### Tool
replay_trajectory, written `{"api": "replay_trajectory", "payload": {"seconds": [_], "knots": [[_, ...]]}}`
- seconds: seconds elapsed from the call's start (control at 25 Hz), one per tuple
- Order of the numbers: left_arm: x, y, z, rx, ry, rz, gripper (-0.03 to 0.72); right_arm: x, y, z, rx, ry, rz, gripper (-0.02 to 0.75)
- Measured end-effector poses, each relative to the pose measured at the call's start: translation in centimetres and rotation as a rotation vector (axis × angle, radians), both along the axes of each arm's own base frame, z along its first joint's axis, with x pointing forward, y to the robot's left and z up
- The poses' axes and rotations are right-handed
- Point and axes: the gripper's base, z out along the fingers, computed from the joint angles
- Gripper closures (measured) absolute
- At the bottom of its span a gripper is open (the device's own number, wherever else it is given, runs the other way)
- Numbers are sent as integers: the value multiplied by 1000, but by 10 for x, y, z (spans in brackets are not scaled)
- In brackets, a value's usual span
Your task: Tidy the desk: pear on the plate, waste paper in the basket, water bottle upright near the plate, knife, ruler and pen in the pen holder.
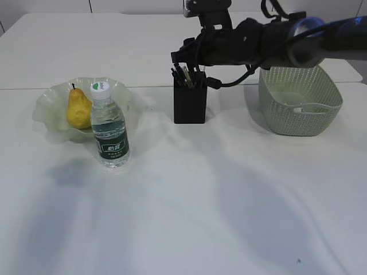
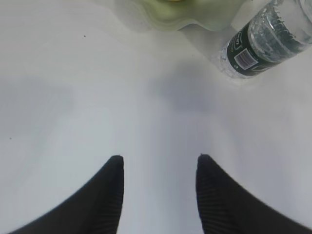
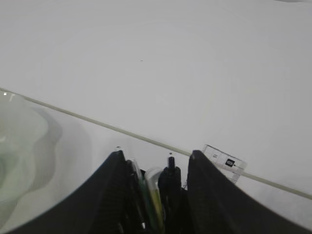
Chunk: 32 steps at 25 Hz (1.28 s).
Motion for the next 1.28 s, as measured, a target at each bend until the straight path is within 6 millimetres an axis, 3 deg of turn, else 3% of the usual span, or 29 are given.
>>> {"api": "replay_trajectory", "payload": {"seconds": [0.32,0.48,0.92,1.28], "knots": [[0,0,0,0,0,0,349,-34,0,59,-11,140,128,411],[0,0,0,0,1,0,349,-52,-4,78,-19,243,151,410],[0,0,0,0,5,-1,346,-90,-45,91,-231,604,-41,410],[-1,0,-1,1,18,-4,235,-93,-100,103,-220,679,-163,407]]}}
